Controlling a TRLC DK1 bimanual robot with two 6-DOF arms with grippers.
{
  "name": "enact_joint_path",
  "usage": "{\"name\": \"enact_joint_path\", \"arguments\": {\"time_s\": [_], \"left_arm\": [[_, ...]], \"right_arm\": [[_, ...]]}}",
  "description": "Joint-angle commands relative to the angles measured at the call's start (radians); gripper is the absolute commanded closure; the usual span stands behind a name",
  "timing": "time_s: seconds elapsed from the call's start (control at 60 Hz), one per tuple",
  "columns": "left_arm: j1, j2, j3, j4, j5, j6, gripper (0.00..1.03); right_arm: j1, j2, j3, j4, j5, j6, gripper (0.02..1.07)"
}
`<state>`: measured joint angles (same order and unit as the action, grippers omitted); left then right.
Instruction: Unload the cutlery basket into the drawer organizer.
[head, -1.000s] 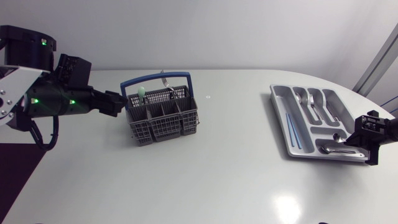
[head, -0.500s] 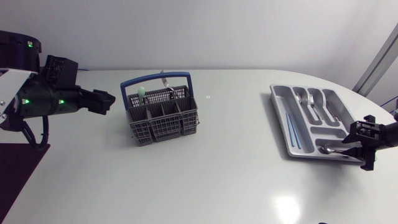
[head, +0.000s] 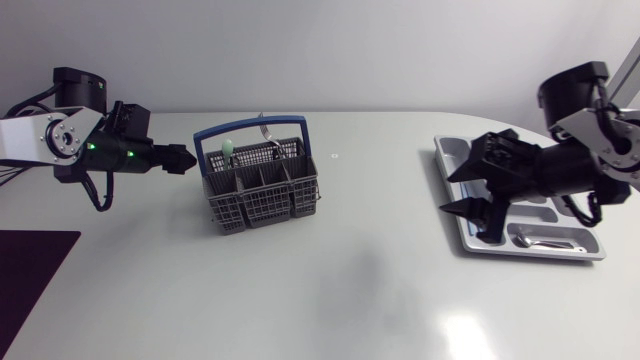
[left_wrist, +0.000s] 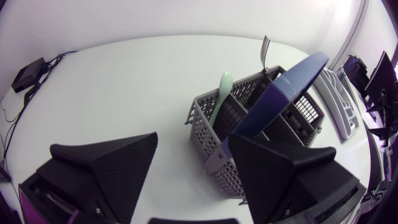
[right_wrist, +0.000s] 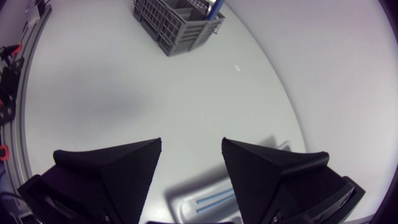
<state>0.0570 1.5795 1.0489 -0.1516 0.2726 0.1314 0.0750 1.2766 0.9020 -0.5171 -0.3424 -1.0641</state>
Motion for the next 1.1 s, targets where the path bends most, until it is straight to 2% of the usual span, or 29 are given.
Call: {"name": "enact_joint_path", "arguments": {"time_s": [0.0, 0.133, 0.3, 0.5, 0.55, 0.7, 0.817, 0.9, 1.083], "left_arm": [[0.006, 0.047, 0.046, 0.026, 0.016, -0.015, 0.23], [0.032, 0.108, 0.076, 0.058, 0.031, -0.015, 0.23], [0.073, 0.215, 0.152, 0.064, 0.063, -0.021, 0.23], [0.104, 0.407, 0.330, 0.024, 0.218, -0.073, 0.27], [0.103, 0.451, 0.387, 0.004, 0.280, -0.095, 0.28], [0.073, 0.537, 0.499, -0.083, 0.370, -0.101, 0.36], [0.063, 0.524, 0.488, -0.170, 0.436, -0.026, 0.39], [0.047, 0.485, 0.441, -0.238, 0.444, 0.062, 0.39], [0.030, 0.382, 0.309, -0.302, 0.444, 0.142, 0.39]], "right_arm": [[0.114, 0.055, 0.049, 0.034, 0.017, 0.210, 0.35], [0.261, 0.182, 0.163, 0.074, 0.031, 0.380, 0.35], [0.364, 0.328, 0.244, 0.158, 0.043, 0.486, 0.35], [0.428, 0.480, 0.278, 0.249, 0.045, 0.521, 0.36], [0.437, 0.498, 0.279, 0.259, 0.046, 0.524, 0.36], [0.444, 0.507, 0.282, 0.267, 0.046, 0.524, 0.36], [0.430, 0.481, 0.264, 0.266, 0.043, 0.524, 0.36], [0.419, 0.474, 0.242, 0.275, 0.042, 0.520, 0.36], [0.410, 0.481, 0.232, 0.308, 0.042, 0.536, 0.36]]}}
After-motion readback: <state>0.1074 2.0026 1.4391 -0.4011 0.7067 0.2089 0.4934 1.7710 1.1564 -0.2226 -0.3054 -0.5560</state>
